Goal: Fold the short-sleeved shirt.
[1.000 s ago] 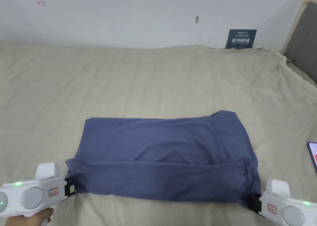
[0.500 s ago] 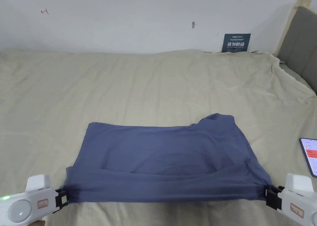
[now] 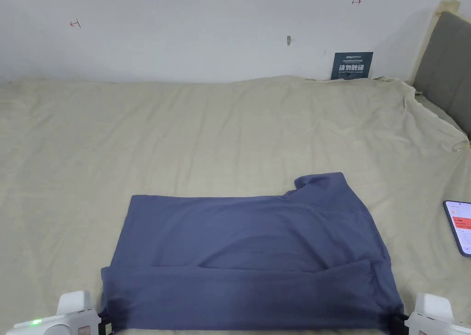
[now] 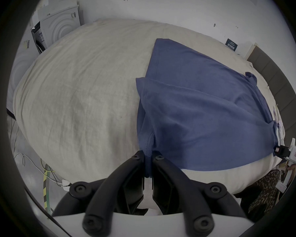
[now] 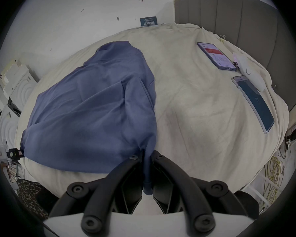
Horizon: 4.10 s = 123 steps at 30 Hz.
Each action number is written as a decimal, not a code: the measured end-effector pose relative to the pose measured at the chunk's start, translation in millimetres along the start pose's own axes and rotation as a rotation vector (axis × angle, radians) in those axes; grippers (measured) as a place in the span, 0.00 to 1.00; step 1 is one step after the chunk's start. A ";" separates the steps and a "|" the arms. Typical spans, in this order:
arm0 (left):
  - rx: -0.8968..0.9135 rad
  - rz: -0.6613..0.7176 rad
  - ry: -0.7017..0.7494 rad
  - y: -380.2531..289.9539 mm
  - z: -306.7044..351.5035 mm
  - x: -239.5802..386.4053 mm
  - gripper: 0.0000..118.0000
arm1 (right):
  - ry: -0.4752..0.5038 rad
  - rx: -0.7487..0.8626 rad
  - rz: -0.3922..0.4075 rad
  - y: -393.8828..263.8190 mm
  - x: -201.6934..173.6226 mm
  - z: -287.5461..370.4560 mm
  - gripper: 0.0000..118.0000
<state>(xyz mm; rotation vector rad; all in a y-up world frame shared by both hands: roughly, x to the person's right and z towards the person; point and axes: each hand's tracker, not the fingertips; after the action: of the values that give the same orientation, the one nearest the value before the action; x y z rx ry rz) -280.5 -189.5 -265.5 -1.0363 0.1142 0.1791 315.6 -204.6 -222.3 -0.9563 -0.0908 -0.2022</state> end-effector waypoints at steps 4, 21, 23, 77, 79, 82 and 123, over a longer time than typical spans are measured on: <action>0.006 0.008 0.018 5.7 25.8 9.8 0.15 | -0.026 -0.002 0.018 6.8 -4.0 10.6 0.17; 0.592 -0.036 0.011 64.8 151.4 52.7 0.77 | 0.025 0.593 0.161 82.6 -82.0 173.0 0.64; 0.646 -0.064 0.028 67.2 155.9 58.8 0.65 | 0.018 0.656 0.180 83.5 -93.9 180.5 0.57; 0.123 -0.166 -0.067 265.4 -110.4 77.4 0.01 | -0.018 0.349 0.113 230.1 -69.7 -31.2 0.21; 0.155 -0.152 -0.095 262.9 -94.3 74.8 0.01 | -0.014 0.295 0.132 248.3 -65.1 -54.7 0.51; 0.186 -0.154 -0.111 260.8 -68.5 75.4 0.01 | -0.033 0.203 0.136 270.8 -62.5 -89.5 0.67; 0.218 -0.089 -0.080 109.5 48.6 13.1 0.01 | 0.155 0.276 0.231 109.2 -30.3 88.8 0.01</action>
<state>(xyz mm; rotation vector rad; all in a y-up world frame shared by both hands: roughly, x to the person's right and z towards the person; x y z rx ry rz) -289.2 -92.0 -335.7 -0.8145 0.0147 0.1239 310.1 -66.8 -263.9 -0.6663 0.1318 -0.0472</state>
